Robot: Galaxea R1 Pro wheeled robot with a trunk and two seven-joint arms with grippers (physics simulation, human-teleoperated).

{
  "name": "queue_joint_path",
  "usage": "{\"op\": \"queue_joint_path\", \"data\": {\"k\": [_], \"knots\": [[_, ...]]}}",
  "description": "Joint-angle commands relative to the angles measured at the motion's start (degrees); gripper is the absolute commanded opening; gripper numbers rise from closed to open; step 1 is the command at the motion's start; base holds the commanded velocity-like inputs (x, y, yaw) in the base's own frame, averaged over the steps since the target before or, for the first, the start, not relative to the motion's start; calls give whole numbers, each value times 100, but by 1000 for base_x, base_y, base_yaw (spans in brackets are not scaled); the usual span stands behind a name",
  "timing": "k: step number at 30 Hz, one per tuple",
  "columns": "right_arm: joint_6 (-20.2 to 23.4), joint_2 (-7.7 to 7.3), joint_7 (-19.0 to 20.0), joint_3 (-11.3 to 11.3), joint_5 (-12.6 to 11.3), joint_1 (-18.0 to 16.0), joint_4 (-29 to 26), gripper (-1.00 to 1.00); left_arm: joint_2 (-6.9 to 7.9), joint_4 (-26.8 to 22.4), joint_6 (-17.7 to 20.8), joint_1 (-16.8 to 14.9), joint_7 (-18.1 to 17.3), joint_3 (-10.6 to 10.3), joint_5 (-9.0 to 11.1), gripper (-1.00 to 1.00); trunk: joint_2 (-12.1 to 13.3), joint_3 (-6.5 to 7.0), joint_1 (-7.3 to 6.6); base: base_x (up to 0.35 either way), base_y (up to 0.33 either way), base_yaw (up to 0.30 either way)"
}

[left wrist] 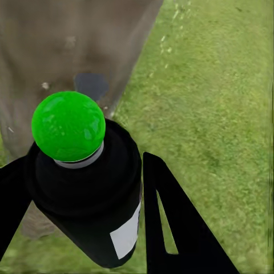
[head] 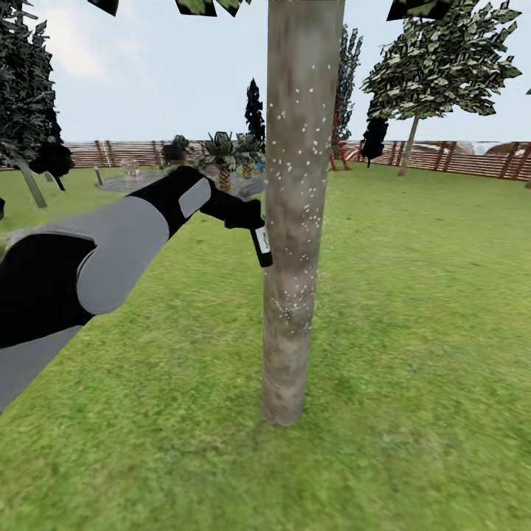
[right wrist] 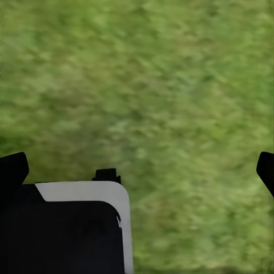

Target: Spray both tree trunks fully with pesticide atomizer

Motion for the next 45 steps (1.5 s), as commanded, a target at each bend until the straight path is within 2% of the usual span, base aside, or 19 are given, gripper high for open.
{"op": "queue_joint_path", "data": {"k": [1,3,11,15,16,18,20,21,23,25,27,31,33,35,36,37,39,41,45], "knots": [[0,-1,0,0,0,0,0,100,0,-2,-31,127,1,7,5,-100,0,2,1,0,0,0],[0,-1,0,0,0,0,0,100,0,-2,-311,554,9,12,5,-100,0,2,1,0,0,0],[1,-2,0,0,0,0,0,100,0,-1,-468,1153,12,18,-2,-100,0,2,1,0,0,0],[-1,-1,0,0,0,0,0,100,0,-2,-810,1528,11,17,-10,-100,0,2,1,0,0,0],[-3,-1,0,0,0,0,0,100,0,-2,-979,1639,11,17,-11,-100,0,2,1,0,0,0],[-5,-3,0,0,0,0,0,100,0,-2,-1562,2050,11,20,-12,-100,0,2,1,0,0,0],[0,-4,0,0,0,0,0,100,0,-2,-1695,2236,11,18,-18,-100,0,2,1,0,0,0],[0,-4,0,0,0,0,0,100,0,-2,-1769,2370,11,17,-74,-100,0,2,1,0,0,0],[-1,-2,0,0,0,0,0,100,0,3,-2126,2556,11,18,-439,-100,0,2,1,0,0,0],[-4,-2,0,0,0,0,0,100,0,5,-2264,2719,11,19,-580,-100,0,2,1,0,0,0],[-4,-2,0,0,0,0,0,100,0,2,-2317,2899,11,23,-634,-100,0,2,1,0,0,0],[-1,-2,0,0,0,0,0,100,0,1,-2356,2988,11,24,-652,-100,0,2,1,0,0,0],[-3,0,0,0,0,0,0,100,50,-8,-2361,3034,14,24,-657,-100,0,2,1,0,0,0],[-2,0,0,0,0,0,0,100,189,-21,-2361,3046,13,19,-655,-100,0,2,1,0,0,0],[-1,-2,0,0,0,0,0,100,301,-30,-2358,3049,12,18,-652,-100,0,2,1,0,0,0],[-4,-1,0,0,0,0,0,100,510,-45,-2335,3052,11,6,-648,-100,0,2,1,0,0,0],[-4,-1,0,0,0,0,0,100,660,-110,-2307,3054,11,-1,-646,-100,0,2,1,0,0,0],[-4,-2,0,0,0,0,0,100,725,-248,-2164,3054,14,-11,-645,-100,0,2,1,0,0,0],[0,-1,0,0,0,0,0,100,755,-1356,-1275,3055,21,-24,-645,-100,0,2,1,0,0,0]]}}
